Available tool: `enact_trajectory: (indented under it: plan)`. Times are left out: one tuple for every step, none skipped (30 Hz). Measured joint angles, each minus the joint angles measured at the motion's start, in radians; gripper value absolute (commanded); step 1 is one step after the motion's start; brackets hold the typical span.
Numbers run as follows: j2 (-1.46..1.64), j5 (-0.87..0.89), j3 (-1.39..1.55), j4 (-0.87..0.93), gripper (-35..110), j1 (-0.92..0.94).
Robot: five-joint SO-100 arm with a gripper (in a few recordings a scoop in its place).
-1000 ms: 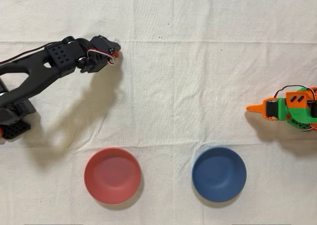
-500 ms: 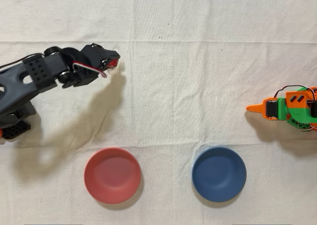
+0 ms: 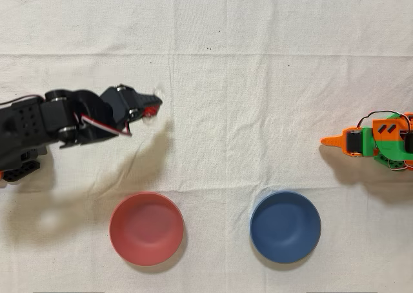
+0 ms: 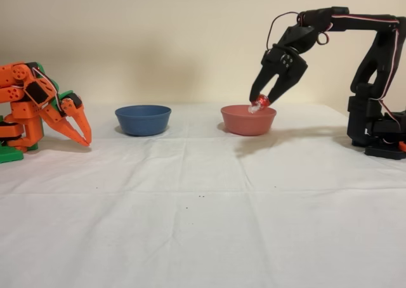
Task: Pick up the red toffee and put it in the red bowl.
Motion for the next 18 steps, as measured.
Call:
enact_trajectory:
  plan:
    - [0.003,-0.012,-0.008,0.006,10,0.020]
    - [0.003,-0.018,-0.015,0.008,10,0.041]
    - [0.008,-0.029,-0.023,0.011,10,0.064]
    - [0.012,-0.041,-0.029,0.011,10,0.087]
    - [0.017,-0.051,-0.034,0.009,11,0.110]
    - [0.021,-0.058,-0.037,0.008,11,0.130]
    - [0.023,-0.067,-0.038,0.008,11,0.153]
    - [0.023,-0.074,-0.040,0.005,11,0.175]
    - [0.023,-0.083,-0.044,0.000,11,0.201]
    - [0.025,-0.089,-0.049,-0.002,11,0.225]
    - [0.025,-0.092,-0.054,0.002,11,0.250]
    - [0.025,-0.095,-0.055,0.002,11,0.272]
    - [0.025,-0.097,-0.058,0.002,11,0.287]
    - [0.025,-0.097,-0.058,0.000,11,0.301]
    - [0.025,-0.097,-0.058,-0.002,10,0.308]
    - [0.025,-0.098,-0.058,-0.005,11,0.319]
    - [0.025,-0.100,-0.058,-0.005,11,0.336]
    - [0.025,-0.100,-0.058,-0.008,11,0.351]
